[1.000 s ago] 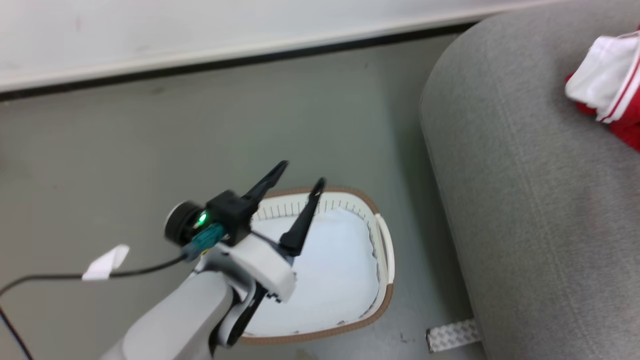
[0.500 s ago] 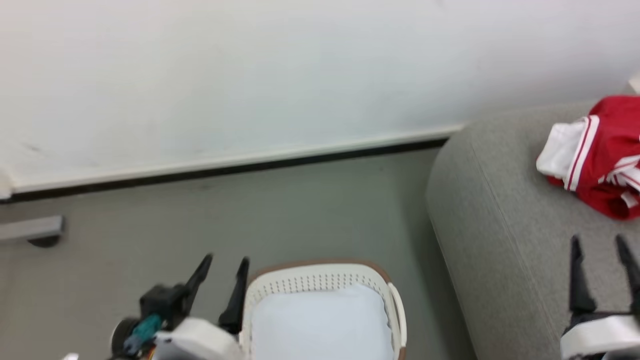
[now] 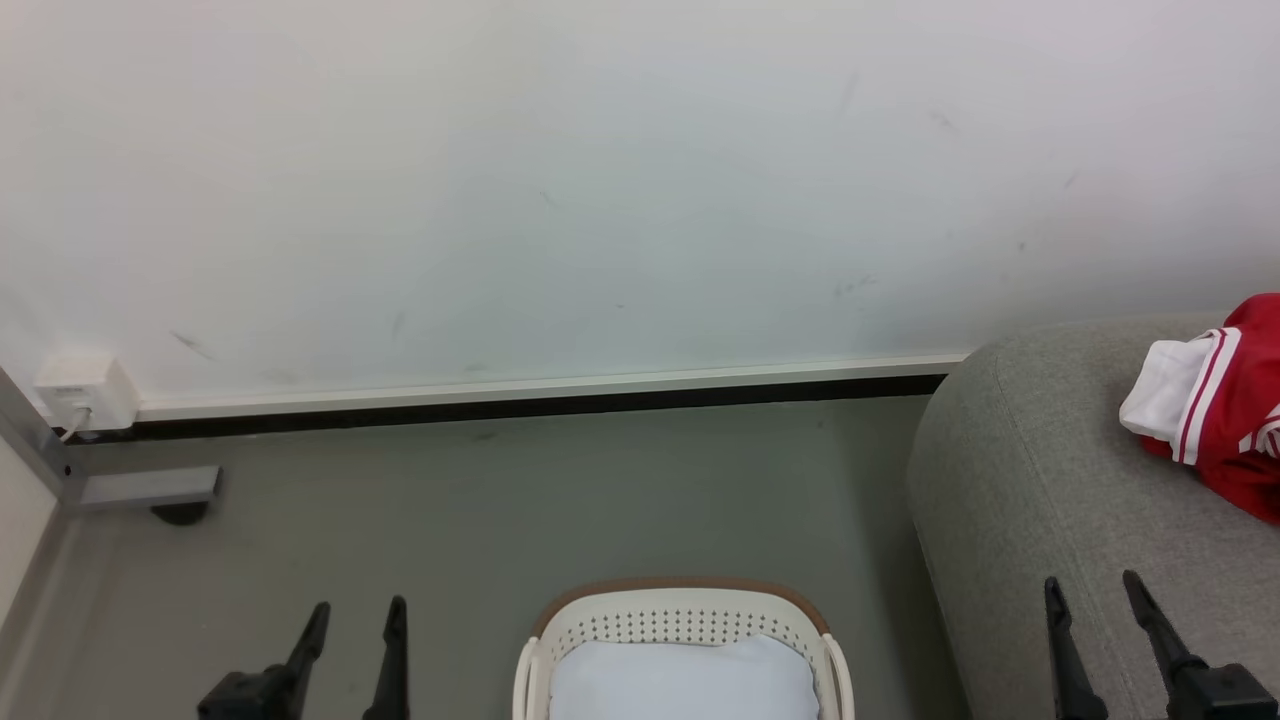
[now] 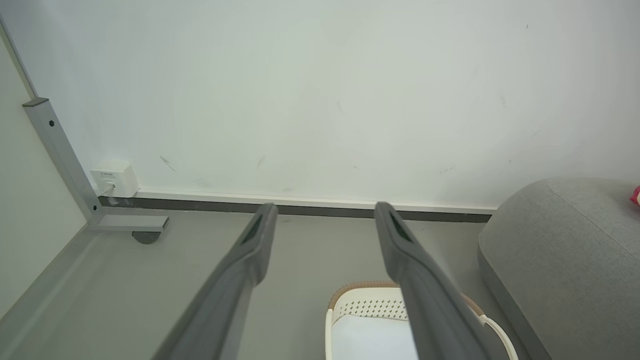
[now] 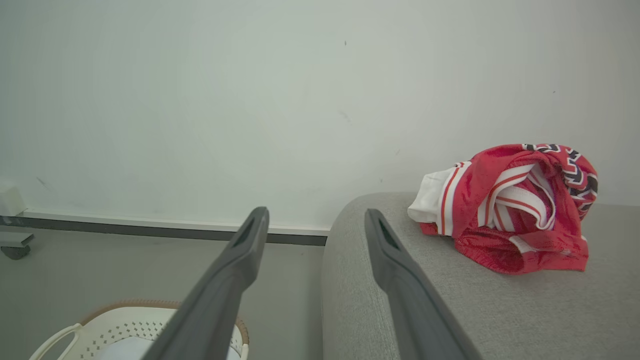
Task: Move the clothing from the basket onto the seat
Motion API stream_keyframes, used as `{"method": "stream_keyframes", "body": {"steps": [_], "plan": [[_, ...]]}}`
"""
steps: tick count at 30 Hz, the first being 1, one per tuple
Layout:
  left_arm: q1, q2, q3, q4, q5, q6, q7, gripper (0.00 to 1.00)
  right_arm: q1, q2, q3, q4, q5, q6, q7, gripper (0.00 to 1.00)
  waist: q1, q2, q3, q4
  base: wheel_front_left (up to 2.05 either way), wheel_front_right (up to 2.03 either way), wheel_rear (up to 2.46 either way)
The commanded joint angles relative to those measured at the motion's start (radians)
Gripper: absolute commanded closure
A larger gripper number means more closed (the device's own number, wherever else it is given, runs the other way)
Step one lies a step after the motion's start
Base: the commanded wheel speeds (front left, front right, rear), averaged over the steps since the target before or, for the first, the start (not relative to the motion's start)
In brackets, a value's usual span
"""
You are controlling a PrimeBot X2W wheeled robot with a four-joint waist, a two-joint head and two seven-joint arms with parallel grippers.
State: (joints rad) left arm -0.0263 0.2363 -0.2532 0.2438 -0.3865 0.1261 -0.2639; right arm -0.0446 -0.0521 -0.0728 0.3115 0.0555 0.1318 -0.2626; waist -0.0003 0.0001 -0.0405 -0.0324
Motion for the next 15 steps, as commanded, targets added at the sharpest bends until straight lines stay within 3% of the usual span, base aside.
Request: {"method": "stream_keyframes", "body": {"steps": [1, 14, 15], "plan": [[0.015, -0.005, 0.012, 0.001, 0.016, -0.007, -0.001, 0.0, 0.017, 0.001, 0.009, 0.008, 0.011, -0.002, -0.003, 0.0, 0.0003, -0.0001, -0.003, 0.001, 0.0, 0.0, 0.0], [0.037, -0.096, 0.158, 0.04, 0.112, -0.092, -0.001, 0.0, 0.013, 0.0, 0.089, 0.048, 0.044, -0.002, -0.003, 0.0, 0.0003, -0.0001, -0.017, 0.024, 0.0, 0.0, 0.0], [0.031, -0.1, 0.159, 0.039, 0.109, -0.092, 0.0, 1.0, 0.01, 0.002, 0.091, 0.047, 0.042, 0.0, 0.0, 1.0, 0.0003, -0.0001, -0.017, 0.024, 0.0, 0.0, 0.0]]}}
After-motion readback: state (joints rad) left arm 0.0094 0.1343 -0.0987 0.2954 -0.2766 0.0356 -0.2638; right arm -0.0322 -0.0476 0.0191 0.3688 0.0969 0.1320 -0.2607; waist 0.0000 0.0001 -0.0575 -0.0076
